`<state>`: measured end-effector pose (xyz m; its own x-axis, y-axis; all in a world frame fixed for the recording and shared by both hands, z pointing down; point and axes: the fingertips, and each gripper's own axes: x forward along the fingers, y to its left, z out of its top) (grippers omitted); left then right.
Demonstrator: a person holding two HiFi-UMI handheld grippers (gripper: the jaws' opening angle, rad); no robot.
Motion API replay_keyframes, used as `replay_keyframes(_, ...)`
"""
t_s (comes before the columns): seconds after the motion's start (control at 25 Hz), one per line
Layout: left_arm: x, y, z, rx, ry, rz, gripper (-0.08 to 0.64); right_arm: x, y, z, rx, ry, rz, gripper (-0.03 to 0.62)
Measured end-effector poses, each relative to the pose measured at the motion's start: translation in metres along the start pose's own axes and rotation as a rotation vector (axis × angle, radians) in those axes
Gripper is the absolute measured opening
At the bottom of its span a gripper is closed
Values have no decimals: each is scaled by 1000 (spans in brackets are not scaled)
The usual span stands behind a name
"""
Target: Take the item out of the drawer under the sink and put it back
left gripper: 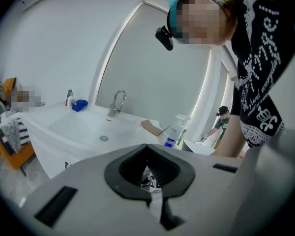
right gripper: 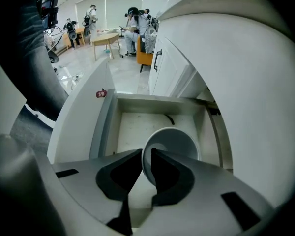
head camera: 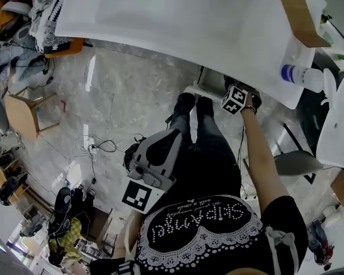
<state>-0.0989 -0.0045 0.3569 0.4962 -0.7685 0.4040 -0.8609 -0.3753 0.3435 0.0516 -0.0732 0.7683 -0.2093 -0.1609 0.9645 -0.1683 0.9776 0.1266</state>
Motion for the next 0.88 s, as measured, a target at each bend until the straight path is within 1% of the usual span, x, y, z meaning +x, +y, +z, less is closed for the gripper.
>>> replay_keyframes(0.2,1,6,1,-21,1,-1,5,2,2,3,-48,27,-3,31)
replay_keyframes(0.32,1,7,2,-22,-1,-10,5,2,1,3,-54,44,-16,26)
replay_keyframes(0.52,0,9,5,-17,-15,-24,5,-6,3,10,-12,26,-20,25)
replay_keyframes(0.72,-1,10,10,-6,-38,-44,5,-19,6,14,13,11,-46,25)
replay_keyframes(0.88,-4,13,16,-1,-59,-59,5,-29,14,18,56,-8,-40,25)
